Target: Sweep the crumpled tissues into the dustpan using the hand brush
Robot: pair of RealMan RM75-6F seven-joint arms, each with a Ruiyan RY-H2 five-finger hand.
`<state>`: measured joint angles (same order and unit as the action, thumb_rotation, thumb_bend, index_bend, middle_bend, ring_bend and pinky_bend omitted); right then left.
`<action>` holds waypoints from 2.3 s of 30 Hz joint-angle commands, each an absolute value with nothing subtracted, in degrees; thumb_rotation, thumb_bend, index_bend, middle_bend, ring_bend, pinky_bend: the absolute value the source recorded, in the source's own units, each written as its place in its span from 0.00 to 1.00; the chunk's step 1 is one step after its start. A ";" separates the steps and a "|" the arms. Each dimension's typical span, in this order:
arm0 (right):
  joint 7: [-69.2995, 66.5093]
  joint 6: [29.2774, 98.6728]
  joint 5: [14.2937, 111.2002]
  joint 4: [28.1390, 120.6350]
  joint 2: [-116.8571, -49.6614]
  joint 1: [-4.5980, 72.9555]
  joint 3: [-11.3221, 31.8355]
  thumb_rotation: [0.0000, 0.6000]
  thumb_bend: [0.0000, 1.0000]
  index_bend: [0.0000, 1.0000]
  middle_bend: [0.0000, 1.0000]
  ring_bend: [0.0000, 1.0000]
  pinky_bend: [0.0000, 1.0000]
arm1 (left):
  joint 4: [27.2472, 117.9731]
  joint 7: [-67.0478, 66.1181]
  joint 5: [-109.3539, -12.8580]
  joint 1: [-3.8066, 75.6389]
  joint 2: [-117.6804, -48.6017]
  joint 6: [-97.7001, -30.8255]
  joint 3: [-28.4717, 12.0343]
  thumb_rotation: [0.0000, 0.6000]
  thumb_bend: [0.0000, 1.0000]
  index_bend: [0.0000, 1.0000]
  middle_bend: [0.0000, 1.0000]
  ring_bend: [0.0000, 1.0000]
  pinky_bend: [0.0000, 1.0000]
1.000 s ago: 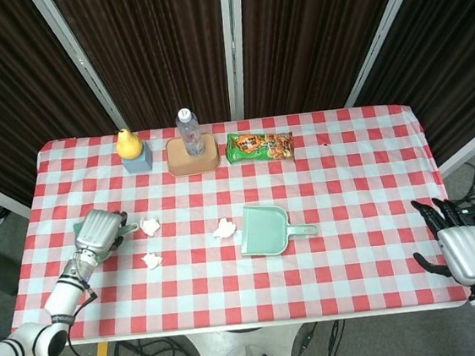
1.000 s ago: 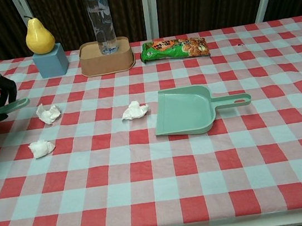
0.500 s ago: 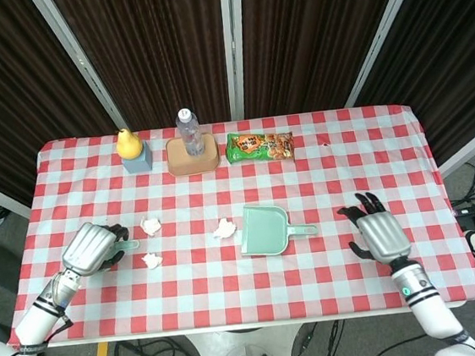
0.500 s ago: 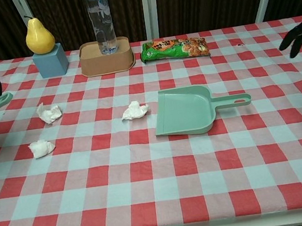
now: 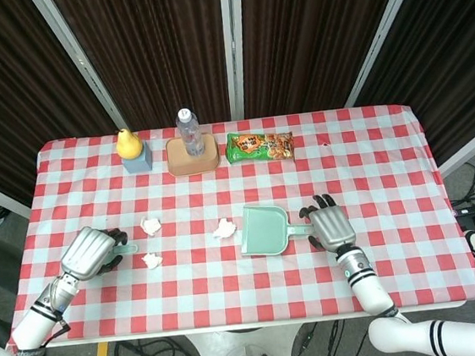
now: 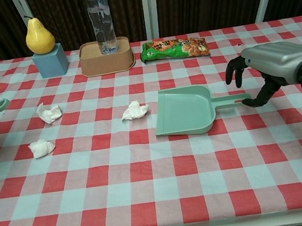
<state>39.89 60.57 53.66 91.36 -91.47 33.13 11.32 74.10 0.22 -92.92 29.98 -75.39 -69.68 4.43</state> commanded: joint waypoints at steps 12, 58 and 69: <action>41.90 61.62 51.51 85.89 -96.85 36.16 10.07 1.00 0.23 0.42 0.42 0.14 0.11 | 73.85 -0.53 -93.36 29.71 -75.79 -69.00 3.89 1.00 0.39 0.50 0.54 0.69 0.88; 43.15 61.65 47.17 83.34 -98.60 40.05 9.51 1.00 0.28 0.39 0.41 0.19 0.13 | 72.42 0.06 -93.33 29.48 -76.36 -66.83 3.28 1.00 0.39 0.50 0.54 0.68 0.88; 44.52 62.65 47.16 84.59 -97.75 41.13 10.05 1.00 0.39 0.54 0.49 0.27 0.14 | 69.68 3.04 -93.20 29.60 -77.11 -66.97 2.81 1.00 0.39 0.49 0.54 0.68 0.88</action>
<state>44.22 62.49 47.12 84.05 -98.27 40.95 9.85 70.58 2.12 -93.29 29.48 -76.80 -66.99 3.01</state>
